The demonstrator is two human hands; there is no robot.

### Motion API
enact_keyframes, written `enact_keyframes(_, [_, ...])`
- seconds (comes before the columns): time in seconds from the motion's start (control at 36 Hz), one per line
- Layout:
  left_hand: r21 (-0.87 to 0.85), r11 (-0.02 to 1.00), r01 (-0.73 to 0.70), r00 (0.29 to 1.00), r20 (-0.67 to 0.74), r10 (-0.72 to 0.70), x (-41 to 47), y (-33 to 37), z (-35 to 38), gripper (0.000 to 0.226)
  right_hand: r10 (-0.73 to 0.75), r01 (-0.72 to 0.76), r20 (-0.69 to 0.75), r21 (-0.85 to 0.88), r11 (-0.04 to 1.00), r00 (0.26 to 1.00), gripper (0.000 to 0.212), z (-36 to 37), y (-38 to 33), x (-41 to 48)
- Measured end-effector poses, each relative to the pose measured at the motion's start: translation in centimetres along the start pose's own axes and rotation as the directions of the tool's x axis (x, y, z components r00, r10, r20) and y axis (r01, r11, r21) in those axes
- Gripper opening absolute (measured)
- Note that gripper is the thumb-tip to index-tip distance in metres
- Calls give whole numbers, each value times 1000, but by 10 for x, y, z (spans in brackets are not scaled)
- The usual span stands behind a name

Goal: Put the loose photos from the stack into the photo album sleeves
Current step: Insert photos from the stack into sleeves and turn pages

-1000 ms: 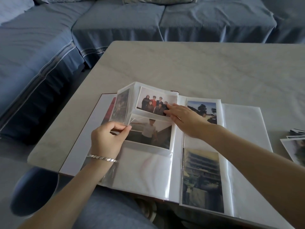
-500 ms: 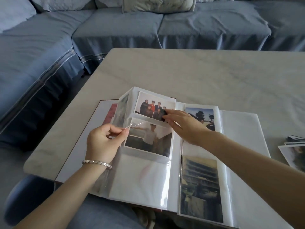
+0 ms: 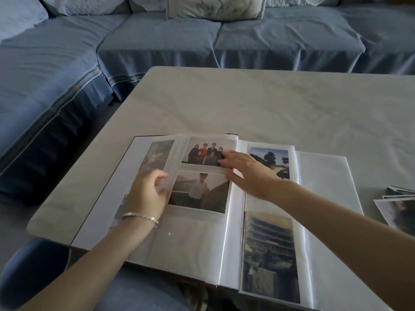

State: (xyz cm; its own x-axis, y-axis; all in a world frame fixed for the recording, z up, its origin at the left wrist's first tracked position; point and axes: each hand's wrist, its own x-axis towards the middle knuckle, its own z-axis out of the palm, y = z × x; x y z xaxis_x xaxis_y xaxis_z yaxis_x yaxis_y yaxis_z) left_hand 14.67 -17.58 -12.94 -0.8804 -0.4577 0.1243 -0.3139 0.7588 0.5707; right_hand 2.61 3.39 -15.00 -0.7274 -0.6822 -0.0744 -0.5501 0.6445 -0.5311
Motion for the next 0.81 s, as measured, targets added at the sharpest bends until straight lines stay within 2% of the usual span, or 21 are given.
enact_keyframes(0.06, [69, 969, -238, 971, 12, 238, -7, 8, 5, 28, -3, 3, 2, -4, 1000, 1000, 41, 1, 0, 0])
enact_keyframes(0.11, [-2, 898, -441, 889, 132, 437, -14, 16, 8, 28, -6, 6, -1, 2, 1000, 1000, 41, 1, -1, 0])
enact_keyframes(0.17, [-34, 830, -556, 792, 280, 542, -19, 18, 13, 34, -5, 5, -6, 12, 1000, 1000, 41, 1, -3, 0])
enact_keyframes(0.22, [89, 810, -580, 771, 382, 510, -23, 14, 19, 44, -1, 1, -9, 10, 1000, 1000, 42, 0, -5, -3])
enact_keyframes(0.28, [218, 841, -494, 823, 430, 372, -22, 8, 23, 53, -3, 3, -15, 9, 1000, 1000, 42, -1, -6, -8])
enact_keyframes(0.33, [299, 872, -387, 889, 370, 268, -19, 6, 24, 54, -8, 8, -6, 9, 1000, 1000, 42, -4, -6, -16])
enact_keyframes(0.39, [358, 880, -314, 931, 299, 210, -15, 15, 22, 45, -1, 0, 16, 14, 1000, 1000, 39, -8, -4, -27])
enact_keyframes(0.44, [381, 880, -283, 943, 278, 183, -10, 30, 21, 32, 18, -19, 26, 15, 1000, 999, 36, -13, 1, -41])
enact_keyframes(0.5, [326, 907, -266, 943, 282, 175, -9, 47, 24, 28, 20, -20, 10, -19, 1000, 1000, 34, -19, 8, -59])
enact_keyframes(0.56, [228, 919, -321, 925, 284, 253, -11, 64, 31, 30, 32, -35, -41, -70, 997, 999, 33, -28, 17, -82])
enact_keyframes(0.64, [127, 875, -467, 854, 322, 409, -23, 90, 44, 34, 119, -133, -122, -110, 985, 985, 33, -44, 35, -121])
enact_keyframes(0.72, [69, 840, -538, 779, 420, 465, -36, 108, 61, 42, 261, -287, -206, -109, 952, 943, 31, -59, 57, -160])
enact_keyframes(0.81, [68, 808, -585, 718, 506, 477, -47, 118, 78, 44, 403, -438, -293, -66, 896, 867, 30, -70, 79, -191])
